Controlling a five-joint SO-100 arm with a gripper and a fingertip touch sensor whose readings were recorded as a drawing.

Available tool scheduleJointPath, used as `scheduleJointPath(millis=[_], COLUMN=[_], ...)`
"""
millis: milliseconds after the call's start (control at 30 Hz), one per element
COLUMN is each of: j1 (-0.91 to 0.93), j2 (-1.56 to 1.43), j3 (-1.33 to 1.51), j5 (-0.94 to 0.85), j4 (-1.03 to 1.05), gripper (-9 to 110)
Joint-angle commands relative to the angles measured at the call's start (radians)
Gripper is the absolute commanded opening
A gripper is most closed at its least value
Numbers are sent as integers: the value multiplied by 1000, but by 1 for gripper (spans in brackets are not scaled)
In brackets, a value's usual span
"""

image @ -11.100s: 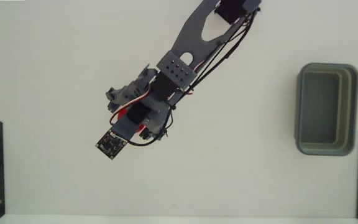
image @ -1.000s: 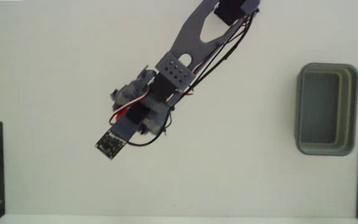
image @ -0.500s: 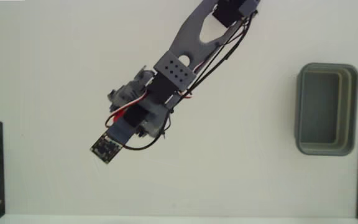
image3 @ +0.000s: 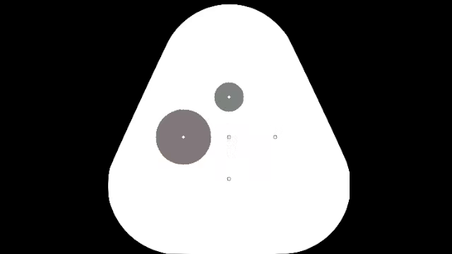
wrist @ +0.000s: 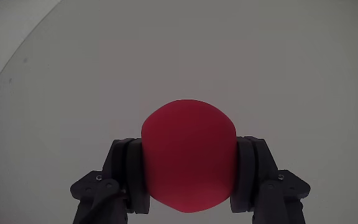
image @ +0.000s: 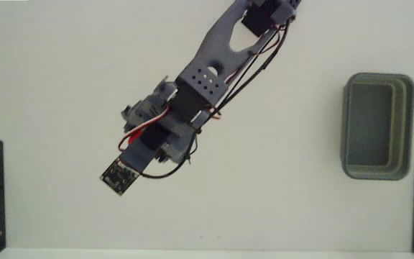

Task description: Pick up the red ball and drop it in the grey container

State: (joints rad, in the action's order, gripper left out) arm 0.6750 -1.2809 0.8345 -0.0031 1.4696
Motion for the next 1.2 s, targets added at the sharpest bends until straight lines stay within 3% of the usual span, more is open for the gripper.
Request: scheduleJointPath(millis=[0, 267, 1167], j1=[19, 19, 19], j2=[-11, 80, 75], j3=[-120, -359, -345], j5=[3, 3, 3], j4=[57, 206, 196], gripper=[69, 69, 69])
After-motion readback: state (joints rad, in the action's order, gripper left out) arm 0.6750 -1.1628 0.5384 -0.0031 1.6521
